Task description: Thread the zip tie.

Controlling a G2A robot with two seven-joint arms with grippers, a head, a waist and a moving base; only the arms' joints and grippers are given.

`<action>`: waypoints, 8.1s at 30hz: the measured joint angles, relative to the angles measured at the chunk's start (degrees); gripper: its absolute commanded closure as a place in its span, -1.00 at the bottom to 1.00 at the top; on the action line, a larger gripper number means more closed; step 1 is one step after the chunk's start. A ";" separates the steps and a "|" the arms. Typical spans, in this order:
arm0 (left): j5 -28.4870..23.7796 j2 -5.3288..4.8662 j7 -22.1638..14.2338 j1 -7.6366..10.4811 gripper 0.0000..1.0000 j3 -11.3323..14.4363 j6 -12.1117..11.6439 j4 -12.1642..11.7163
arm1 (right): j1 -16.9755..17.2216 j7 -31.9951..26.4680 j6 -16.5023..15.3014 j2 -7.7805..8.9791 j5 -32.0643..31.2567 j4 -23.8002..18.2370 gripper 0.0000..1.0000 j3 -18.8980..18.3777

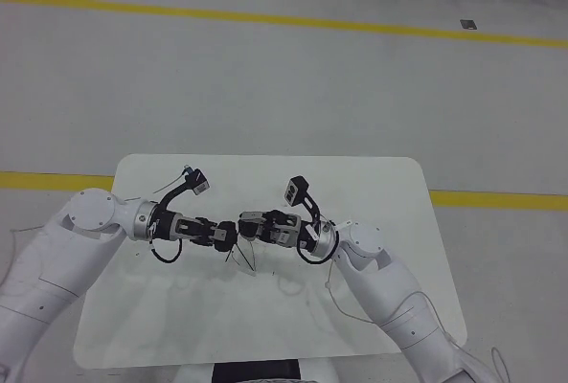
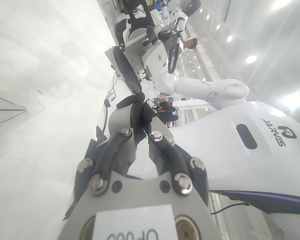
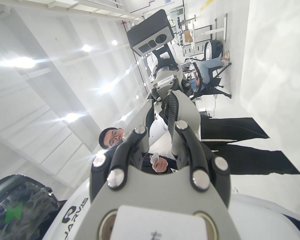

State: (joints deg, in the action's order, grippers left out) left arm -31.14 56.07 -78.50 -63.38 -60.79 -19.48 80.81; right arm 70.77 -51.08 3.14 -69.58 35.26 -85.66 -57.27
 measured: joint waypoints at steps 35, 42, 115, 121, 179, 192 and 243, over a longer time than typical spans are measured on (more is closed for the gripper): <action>0.00 0.00 0.00 0.00 1.00 0.00 0.00 0.00 | -0.27 -0.57 -0.28 0.11 -0.22 0.58 1.00 -0.83; 0.00 0.00 0.00 0.00 -1.00 0.00 0.00 0.00 | 0.18 -0.16 -0.69 0.26 -0.87 0.13 1.00 -1.33; -4.30 6.40 34.48 -9.57 -1.00 -1.85 0.49 2.78 | 9.23 39.48 -10.38 -4.27 2.54 -6.65 1.00 1.92; -4.35 6.41 34.49 -9.58 -1.00 -1.83 0.42 2.81 | 9.35 39.62 -10.55 -4.43 3.08 -6.59 1.00 1.88; -2.53 6.56 36.03 -11.12 0.78 -1.89 1.74 4.32 | 13.39 41.26 -7.32 -4.66 -18.39 -11.55 1.00 -1.28; -1.79 6.48 35.49 -11.17 1.00 -1.87 2.97 4.21 | 13.65 41.33 -7.60 -4.97 -19.06 -11.42 -1.00 -1.65; -9.31 3.04 0.23 -6.07 1.00 -7.55 8.48 -5.64 | 6.60 2.45 -1.45 -3.93 4.03 -2.05 0.16 -4.26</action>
State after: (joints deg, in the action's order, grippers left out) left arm -40.45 59.11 -78.28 -69.45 -68.35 -11.00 75.17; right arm 77.38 -48.64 1.69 -73.51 39.29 -87.72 -61.53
